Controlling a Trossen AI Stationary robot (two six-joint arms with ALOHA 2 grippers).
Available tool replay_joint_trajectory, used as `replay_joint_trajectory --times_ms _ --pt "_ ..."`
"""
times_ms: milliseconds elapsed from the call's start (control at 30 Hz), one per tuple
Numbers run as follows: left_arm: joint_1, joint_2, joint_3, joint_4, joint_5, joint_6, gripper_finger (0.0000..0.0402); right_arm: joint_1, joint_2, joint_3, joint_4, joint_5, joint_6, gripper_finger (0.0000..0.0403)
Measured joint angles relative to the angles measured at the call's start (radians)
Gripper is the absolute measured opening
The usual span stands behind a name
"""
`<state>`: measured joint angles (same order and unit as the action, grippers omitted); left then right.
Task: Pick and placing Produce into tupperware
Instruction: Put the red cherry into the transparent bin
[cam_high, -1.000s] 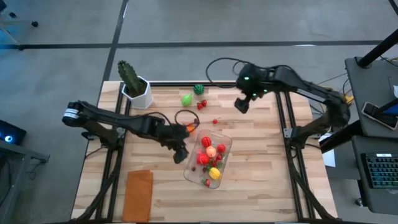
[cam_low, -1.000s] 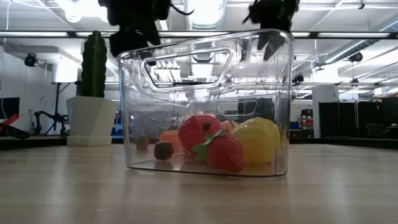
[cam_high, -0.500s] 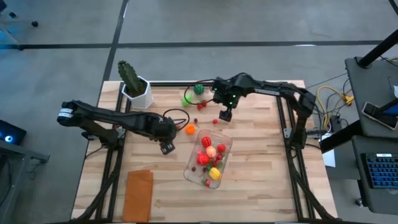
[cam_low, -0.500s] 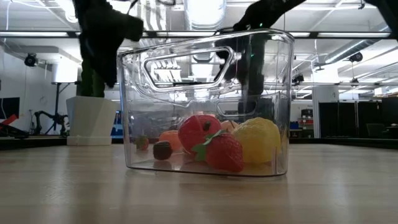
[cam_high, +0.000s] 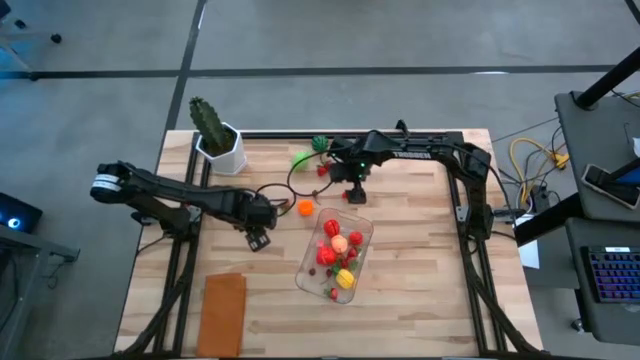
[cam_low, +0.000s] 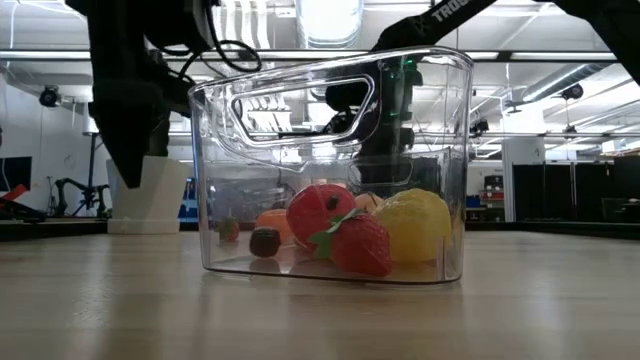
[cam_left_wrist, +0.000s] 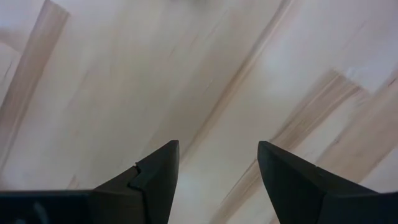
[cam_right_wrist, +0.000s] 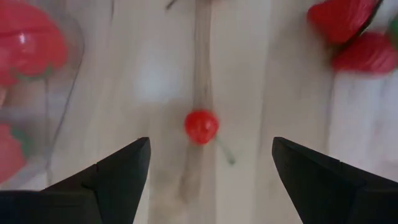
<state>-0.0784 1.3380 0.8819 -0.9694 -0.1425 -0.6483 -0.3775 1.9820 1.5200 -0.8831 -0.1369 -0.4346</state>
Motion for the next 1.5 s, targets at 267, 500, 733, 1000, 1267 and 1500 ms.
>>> replay_joint_trajectory --times_ms 267,500,733,1000,1267,1500 --pt "0.0 0.0 -0.043 0.058 -0.051 0.032 0.0203 0.0 0.035 -0.024 0.053 0.009 -0.138 0.0328" --pt "0.0 -0.001 -0.076 0.087 -0.074 0.088 0.0203 0.028 0.076 -0.065 0.054 0.205 -0.143 0.0328" --pt "0.0 -0.001 -0.1 0.111 -0.074 0.089 0.0203 0.036 0.081 -0.066 0.093 0.191 -0.172 0.0326" --pt "0.0 -0.001 -0.1 0.124 -0.073 0.089 0.0203 0.046 0.082 -0.067 0.111 0.156 -0.141 0.0263" --pt "0.0 -0.001 -0.1 0.124 -0.072 0.089 0.0203 0.051 0.082 -0.069 0.113 0.147 -0.129 0.0211" --pt "0.0 -0.001 -0.1 0.124 -0.072 0.089 0.0203 0.052 0.087 -0.07 0.118 0.104 -0.115 0.0207"
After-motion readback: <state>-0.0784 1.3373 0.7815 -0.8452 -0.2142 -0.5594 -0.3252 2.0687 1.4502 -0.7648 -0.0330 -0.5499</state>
